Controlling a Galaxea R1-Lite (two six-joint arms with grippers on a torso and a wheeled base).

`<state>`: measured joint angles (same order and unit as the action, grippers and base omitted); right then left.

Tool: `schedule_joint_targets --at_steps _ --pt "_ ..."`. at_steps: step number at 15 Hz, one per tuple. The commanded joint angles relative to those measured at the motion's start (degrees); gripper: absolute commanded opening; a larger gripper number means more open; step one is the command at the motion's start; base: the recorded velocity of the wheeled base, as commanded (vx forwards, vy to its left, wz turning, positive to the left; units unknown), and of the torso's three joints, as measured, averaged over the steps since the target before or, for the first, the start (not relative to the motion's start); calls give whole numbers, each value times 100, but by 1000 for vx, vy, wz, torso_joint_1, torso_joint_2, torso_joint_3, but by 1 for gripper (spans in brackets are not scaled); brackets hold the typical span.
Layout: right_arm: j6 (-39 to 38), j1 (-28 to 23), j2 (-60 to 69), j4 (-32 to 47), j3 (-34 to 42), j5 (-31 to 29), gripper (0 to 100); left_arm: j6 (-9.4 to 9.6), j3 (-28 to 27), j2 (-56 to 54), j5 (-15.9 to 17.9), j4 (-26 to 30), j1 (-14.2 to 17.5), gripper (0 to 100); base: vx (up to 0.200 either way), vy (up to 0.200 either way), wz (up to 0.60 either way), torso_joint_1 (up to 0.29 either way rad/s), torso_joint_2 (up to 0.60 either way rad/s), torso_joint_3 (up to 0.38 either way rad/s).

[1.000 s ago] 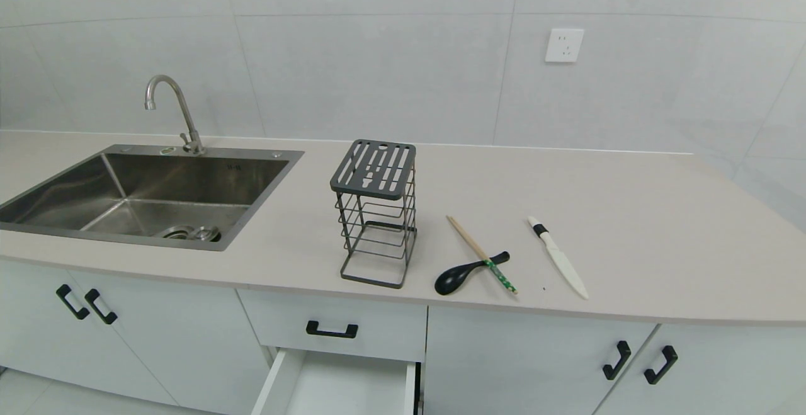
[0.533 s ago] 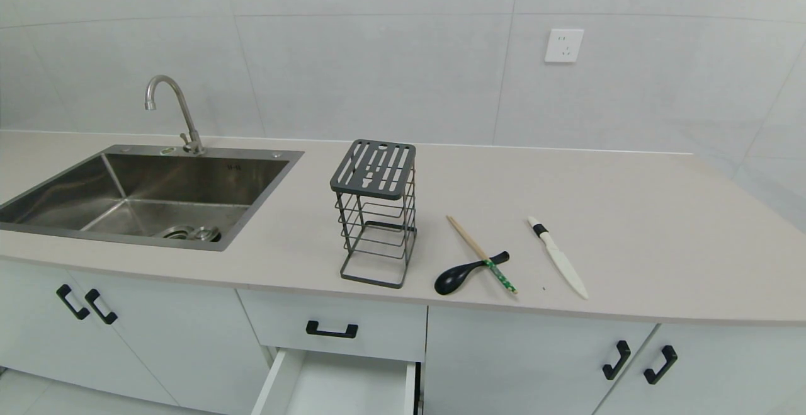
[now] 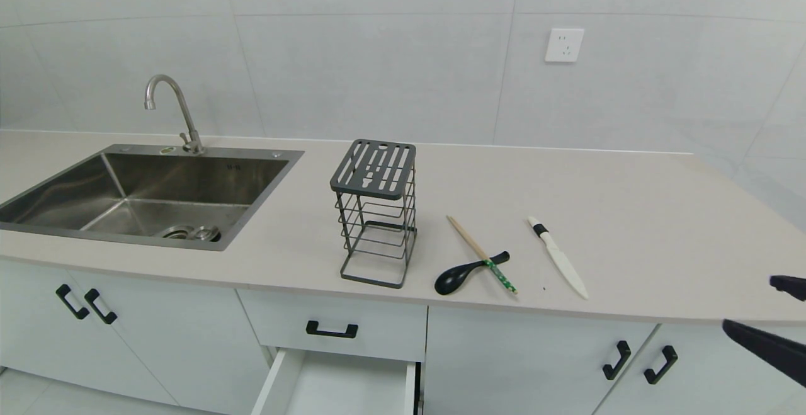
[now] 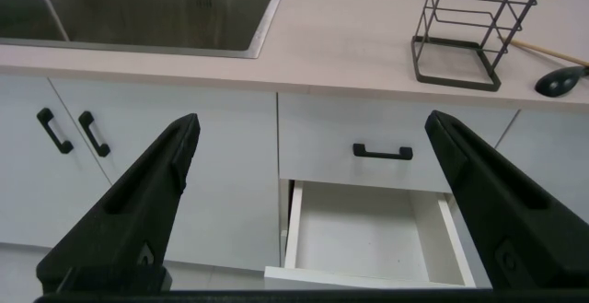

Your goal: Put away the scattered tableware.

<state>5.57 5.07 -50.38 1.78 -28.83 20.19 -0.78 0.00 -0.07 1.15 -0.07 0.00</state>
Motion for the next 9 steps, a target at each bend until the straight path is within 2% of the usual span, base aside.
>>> schedule_joint_targets --at_steps 1,2,5,9 --pt "32 205 -1281 -2 -439 -50 100 -1 0 7 0 -1 0 100 0 0 0 0 0 0" --pt "-21 671 -2151 -2 -808 -112 100 -1 0 7 0 -1 0 100 0 0 0 0 0 0" --pt "-56 987 -3452 -125 -1344 -393 100 -1 0 7 0 7 0 100 0 0 0 0 0 0" --pt "-935 1567 -4884 -1646 -1476 -903 100 -10 0 7 0 -1 0 100 0 0 0 0 0 0"
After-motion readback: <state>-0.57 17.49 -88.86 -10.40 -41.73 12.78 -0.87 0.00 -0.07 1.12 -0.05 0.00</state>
